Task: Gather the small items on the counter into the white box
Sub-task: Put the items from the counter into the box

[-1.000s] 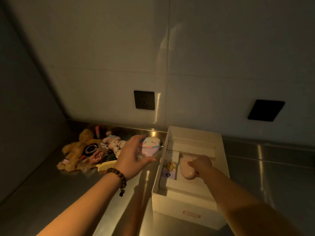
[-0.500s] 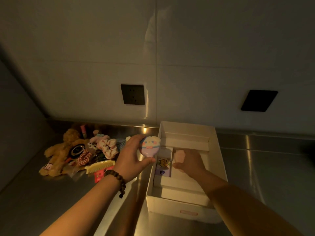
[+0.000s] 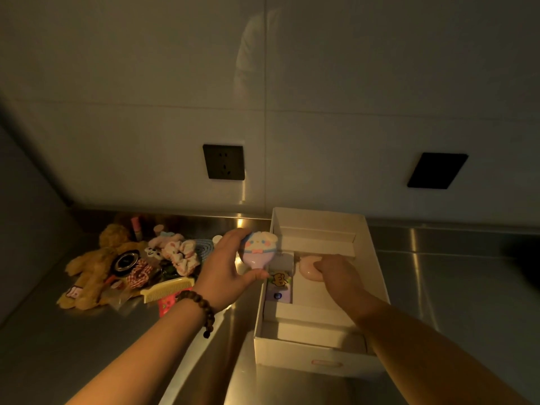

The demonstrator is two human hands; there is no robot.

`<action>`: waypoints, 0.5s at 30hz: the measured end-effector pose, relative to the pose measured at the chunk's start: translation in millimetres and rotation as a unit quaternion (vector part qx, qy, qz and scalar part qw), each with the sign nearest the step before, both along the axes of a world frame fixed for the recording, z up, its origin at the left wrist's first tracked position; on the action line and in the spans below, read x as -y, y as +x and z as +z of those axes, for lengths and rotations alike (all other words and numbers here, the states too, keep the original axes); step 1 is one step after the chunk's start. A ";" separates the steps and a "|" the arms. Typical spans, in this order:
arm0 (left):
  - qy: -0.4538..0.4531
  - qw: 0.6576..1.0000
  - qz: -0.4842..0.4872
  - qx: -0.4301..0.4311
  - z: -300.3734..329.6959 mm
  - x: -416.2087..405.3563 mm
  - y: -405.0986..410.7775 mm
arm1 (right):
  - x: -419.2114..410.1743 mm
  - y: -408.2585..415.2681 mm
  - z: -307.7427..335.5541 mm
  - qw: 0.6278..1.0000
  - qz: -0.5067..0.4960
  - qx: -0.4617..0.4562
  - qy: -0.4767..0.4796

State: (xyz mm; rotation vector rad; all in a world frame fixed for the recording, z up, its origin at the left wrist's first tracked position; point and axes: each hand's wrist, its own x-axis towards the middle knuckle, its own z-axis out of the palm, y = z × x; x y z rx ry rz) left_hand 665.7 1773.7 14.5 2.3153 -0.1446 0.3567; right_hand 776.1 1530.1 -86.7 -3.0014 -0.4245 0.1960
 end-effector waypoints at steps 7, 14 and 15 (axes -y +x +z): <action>-0.009 0.999 -0.041 -0.008 3.0 8.9 9.3 | -21.2 -3.3 53.3 0.946 -0.118 -0.012 0.301; -0.001 0.998 -0.069 -0.015 6.5 35.8 21.0 | -42.7 -42.9 131.4 0.780 -0.102 -0.246 0.566; 0.003 0.997 -0.072 -0.031 5.1 38.0 21.4 | -38.4 -41.2 128.7 0.793 -0.115 -0.234 0.551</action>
